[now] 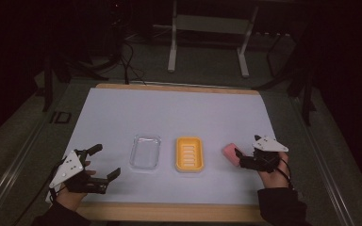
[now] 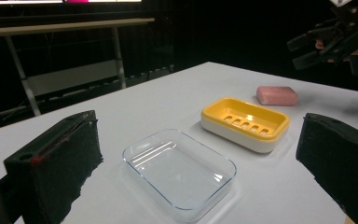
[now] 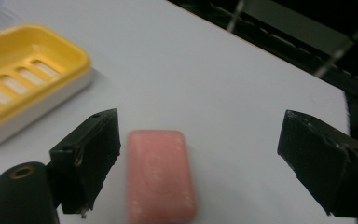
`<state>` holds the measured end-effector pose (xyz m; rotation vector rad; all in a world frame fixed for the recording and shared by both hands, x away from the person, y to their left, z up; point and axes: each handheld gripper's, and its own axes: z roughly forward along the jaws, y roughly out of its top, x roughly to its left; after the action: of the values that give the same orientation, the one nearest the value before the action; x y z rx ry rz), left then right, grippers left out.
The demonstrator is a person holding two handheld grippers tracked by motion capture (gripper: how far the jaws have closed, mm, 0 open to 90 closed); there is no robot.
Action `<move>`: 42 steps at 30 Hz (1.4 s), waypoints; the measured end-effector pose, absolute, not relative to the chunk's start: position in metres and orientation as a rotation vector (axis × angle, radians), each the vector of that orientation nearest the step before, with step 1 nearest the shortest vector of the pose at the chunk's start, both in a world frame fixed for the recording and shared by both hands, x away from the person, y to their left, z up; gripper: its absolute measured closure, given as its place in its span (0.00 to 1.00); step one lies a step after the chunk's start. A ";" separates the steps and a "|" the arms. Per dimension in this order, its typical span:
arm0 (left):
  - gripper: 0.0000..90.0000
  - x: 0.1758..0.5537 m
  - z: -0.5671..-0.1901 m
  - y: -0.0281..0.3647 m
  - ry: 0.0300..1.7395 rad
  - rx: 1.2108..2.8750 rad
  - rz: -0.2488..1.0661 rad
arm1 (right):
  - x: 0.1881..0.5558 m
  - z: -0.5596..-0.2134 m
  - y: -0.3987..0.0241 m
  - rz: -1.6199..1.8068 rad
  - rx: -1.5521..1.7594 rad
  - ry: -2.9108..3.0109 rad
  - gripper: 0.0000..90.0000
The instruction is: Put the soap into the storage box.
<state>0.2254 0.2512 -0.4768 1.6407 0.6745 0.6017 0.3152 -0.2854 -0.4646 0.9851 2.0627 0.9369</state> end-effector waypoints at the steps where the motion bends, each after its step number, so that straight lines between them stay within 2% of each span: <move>1: 0.00 0.226 -0.477 0.251 0.672 1.640 0.597 | 0.316 -0.464 -0.286 0.914 0.996 2.055 0.14; 8: 0.00 0.231 -0.477 0.247 0.660 1.652 0.582 | 0.319 -0.460 -0.290 0.787 1.112 2.066 0.15; 11: 0.00 0.232 -0.476 0.246 0.658 1.658 0.581 | 0.321 -0.461 -0.292 0.702 1.296 2.106 0.16; 30: 0.00 0.240 -0.476 0.241 0.656 1.668 0.546 | 0.323 -0.464 -0.316 0.430 1.789 2.149 0.19; 31: 0.00 0.241 -0.476 0.241 0.654 1.669 0.546 | 0.323 -0.465 -0.320 0.414 1.865 2.158 0.24; 35: 0.00 0.241 -0.476 0.239 0.652 1.677 0.545 | 0.324 -0.465 -0.326 0.380 1.992 2.181 0.26; 42: 0.00 0.242 -0.476 0.238 0.652 1.684 0.542 | 0.324 -0.467 -0.328 0.246 2.099 2.302 0.24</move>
<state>0.2416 0.2383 -0.4764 1.6843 0.6524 0.5422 0.3236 -0.3275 -0.4667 2.0986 2.3017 0.2462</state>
